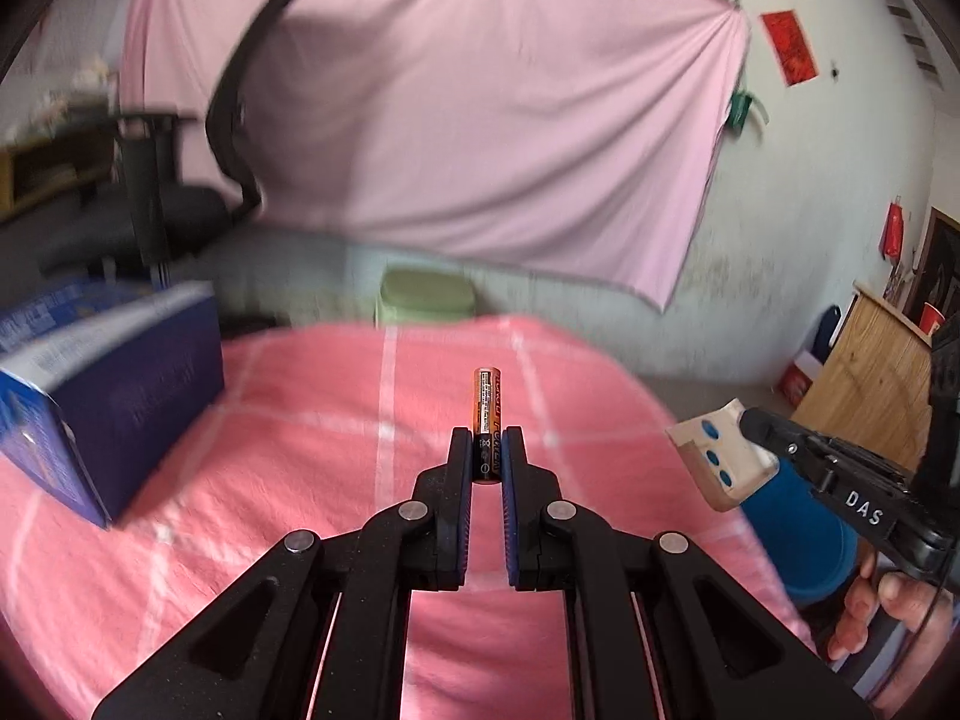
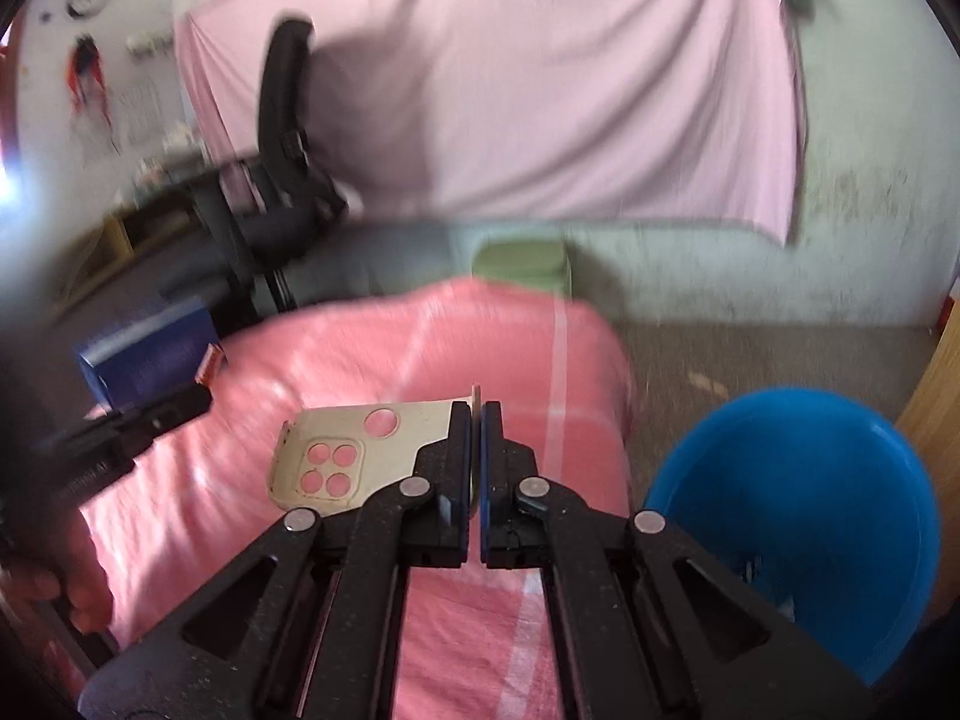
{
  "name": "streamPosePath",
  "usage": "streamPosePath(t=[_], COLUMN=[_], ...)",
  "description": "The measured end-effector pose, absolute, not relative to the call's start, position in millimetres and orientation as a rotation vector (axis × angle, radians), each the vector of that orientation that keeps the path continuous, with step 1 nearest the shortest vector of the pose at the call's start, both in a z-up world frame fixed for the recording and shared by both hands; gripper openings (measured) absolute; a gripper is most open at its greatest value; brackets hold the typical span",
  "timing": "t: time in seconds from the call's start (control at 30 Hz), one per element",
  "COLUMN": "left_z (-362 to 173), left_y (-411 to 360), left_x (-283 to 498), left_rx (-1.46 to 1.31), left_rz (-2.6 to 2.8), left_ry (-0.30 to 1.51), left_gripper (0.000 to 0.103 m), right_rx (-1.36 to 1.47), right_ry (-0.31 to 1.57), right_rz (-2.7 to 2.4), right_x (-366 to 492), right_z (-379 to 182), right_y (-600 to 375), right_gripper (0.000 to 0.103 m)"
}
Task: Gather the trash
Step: 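Carry the battery and beige plate over the blue bucket and open both tools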
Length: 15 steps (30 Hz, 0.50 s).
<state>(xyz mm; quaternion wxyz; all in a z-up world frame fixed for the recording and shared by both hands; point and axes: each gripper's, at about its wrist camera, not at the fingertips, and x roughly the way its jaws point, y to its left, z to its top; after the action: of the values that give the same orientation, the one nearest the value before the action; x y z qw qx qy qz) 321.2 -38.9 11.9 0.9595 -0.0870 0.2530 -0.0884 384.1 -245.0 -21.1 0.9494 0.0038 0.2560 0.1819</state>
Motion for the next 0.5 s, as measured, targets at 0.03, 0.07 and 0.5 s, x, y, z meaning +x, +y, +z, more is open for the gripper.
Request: streamPosePath(t=[0.03, 0.07, 0.5], left_z=[18, 23, 71], left_y=[-43, -45, -97], left_x=[316, 314, 294], left_rx=[-0.174, -0.171, -0.14], left_rz=[-0.178, -0.178, -0.232], left_ry=[0.481, 0.466, 0.282], left_gripper=[0.007, 0.007, 0.007], right_rx=[0.012, 0.016, 0.153], right_ry=[0.476, 0.426, 0.043], right_rz=[0.37, 0.364, 0.236], right_x=[378, 370, 317], right_z=[-15, -9, 42], right_y=[-247, -249, -307], right_gripper=[0.02, 0.02, 0.02])
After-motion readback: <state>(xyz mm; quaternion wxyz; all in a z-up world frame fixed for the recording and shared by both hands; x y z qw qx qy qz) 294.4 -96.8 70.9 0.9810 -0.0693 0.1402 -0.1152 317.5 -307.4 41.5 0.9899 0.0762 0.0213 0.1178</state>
